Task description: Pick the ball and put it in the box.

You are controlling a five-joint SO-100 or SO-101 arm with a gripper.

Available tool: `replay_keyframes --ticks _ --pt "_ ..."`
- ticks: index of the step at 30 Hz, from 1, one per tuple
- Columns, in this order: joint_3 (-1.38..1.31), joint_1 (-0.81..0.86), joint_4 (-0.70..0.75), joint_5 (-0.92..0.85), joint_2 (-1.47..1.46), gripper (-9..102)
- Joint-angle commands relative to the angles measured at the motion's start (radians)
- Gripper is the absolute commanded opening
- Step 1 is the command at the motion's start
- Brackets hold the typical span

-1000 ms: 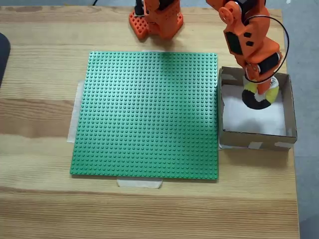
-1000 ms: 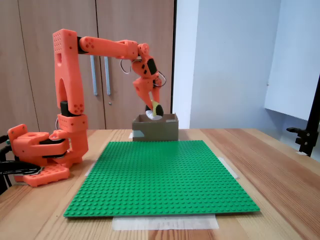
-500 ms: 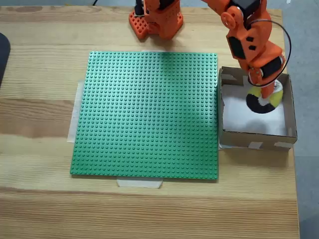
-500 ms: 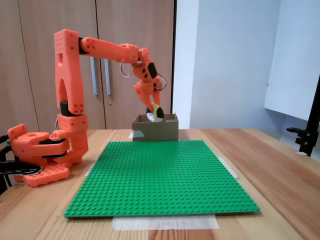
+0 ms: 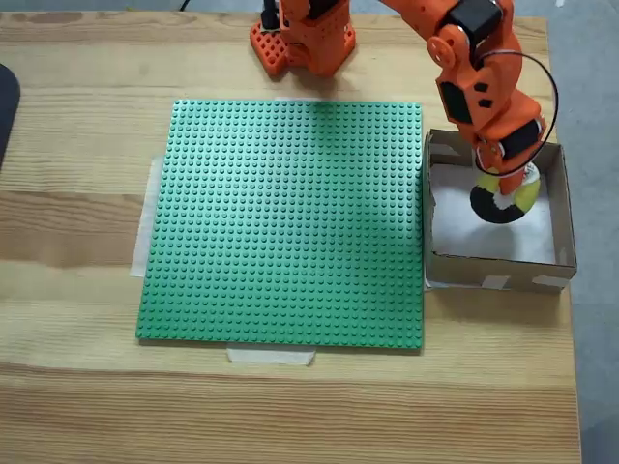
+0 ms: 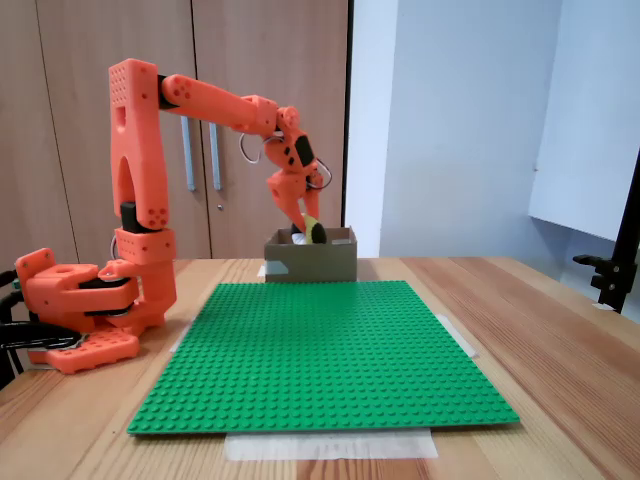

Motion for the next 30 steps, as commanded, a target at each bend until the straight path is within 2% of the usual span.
replay_keyframes --ticks 1,22,30 --pt "-0.003 0.0 -0.017 0.008 0.012 3" --pt "0.054 0.005 -0.034 0.008 0.1 18" --pt "0.1 0.009 -0.034 -0.002 0.212 18"
